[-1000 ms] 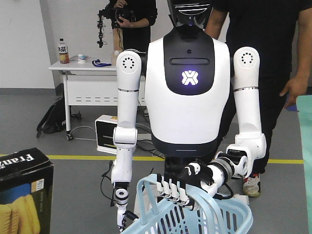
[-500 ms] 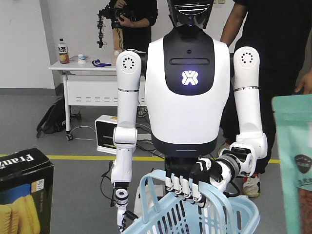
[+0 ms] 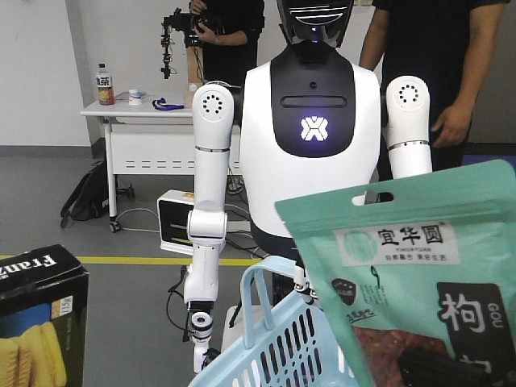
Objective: Pick snacks and fruit into basket
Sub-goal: 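Lower the teal bag into the basket and open the right gripper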
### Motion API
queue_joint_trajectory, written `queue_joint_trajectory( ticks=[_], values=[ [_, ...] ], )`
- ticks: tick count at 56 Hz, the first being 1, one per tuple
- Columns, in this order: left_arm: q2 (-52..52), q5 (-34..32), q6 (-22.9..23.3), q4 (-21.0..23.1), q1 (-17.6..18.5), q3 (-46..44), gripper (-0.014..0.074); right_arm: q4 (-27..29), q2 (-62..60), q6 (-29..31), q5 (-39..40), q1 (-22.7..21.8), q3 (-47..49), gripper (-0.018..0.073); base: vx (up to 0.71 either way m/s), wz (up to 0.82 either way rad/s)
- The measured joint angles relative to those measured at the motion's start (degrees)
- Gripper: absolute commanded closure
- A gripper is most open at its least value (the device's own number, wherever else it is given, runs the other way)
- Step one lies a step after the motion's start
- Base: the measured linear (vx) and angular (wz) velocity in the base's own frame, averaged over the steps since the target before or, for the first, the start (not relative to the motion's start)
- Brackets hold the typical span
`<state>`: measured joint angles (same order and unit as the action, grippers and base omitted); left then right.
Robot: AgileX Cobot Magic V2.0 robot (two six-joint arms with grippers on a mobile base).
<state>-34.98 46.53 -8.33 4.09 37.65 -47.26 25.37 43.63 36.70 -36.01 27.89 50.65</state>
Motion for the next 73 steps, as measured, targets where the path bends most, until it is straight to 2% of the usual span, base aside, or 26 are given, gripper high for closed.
queue_joint_trajectory(
  ticks=[14, 26, 36, 52, 60, 70, 71, 72, 73],
  values=[
    [0.0, 0.0, 0.0, 0.0, 0.0, 0.0, 0.0604, 10.9, 5.0, 20.2, -0.1, 0.0, 0.0, 0.0566, 0.00, 0.00],
    [0.0, 0.0, 0.0, 0.0, 0.0, 0.0, 0.0604, 13.1, 11.5, 36.2, -0.2, 0.0, 0.0, 0.0566, 0.00, 0.00],
    [0.0, 0.0, 0.0, 0.0, 0.0, 0.0, 0.0604, 13.1, 17.1, 40.3, 2.0, 0.0, 0.0, 0.0566, 0.00, 0.00],
    [0.0, 0.0, 0.0, 0.0, 0.0, 0.0, 0.0604, 12.3, 23.1, 40.8, 5.8, 0.0, 0.0, 0.0531, 0.00, 0.00],
    [0.0, 0.0, 0.0, 0.0, 0.0, 0.0, 0.0604, 12.1, 24.4, 40.8, 5.9, 0.0, 0.0, 0.0422, 0.00, 0.00],
    [0.0, 0.0, 0.0, 0.0, 0.0, 0.0, 0.0604, 12.1, 24.5, 40.8, 6.1, 0.0, 0.0, 0.0176, 0.00, 0.00],
    [0.0, 0.0, 0.0, 0.0, 0.0, 0.0, 0.0604, 12.1, 24.5, 40.6, 6.1, 0.0, 0.0, 0.0140, 0.00, 0.00],
    [0.0, 0.0, 0.0, 0.0, 0.0, 0.0, 0.0604, 12.1, 24.5, 39.4, 6.4, 0.0, 0.0, -0.0057, 0.00, 0.00],
    [0.0, 0.0, 0.0, 0.0, 0.0, 0.0, 0.0604, 12.1, 24.5, 39.2, 6.6, 0.0, 0.0, -0.0080, 0.00, 0.00]
  ],
)
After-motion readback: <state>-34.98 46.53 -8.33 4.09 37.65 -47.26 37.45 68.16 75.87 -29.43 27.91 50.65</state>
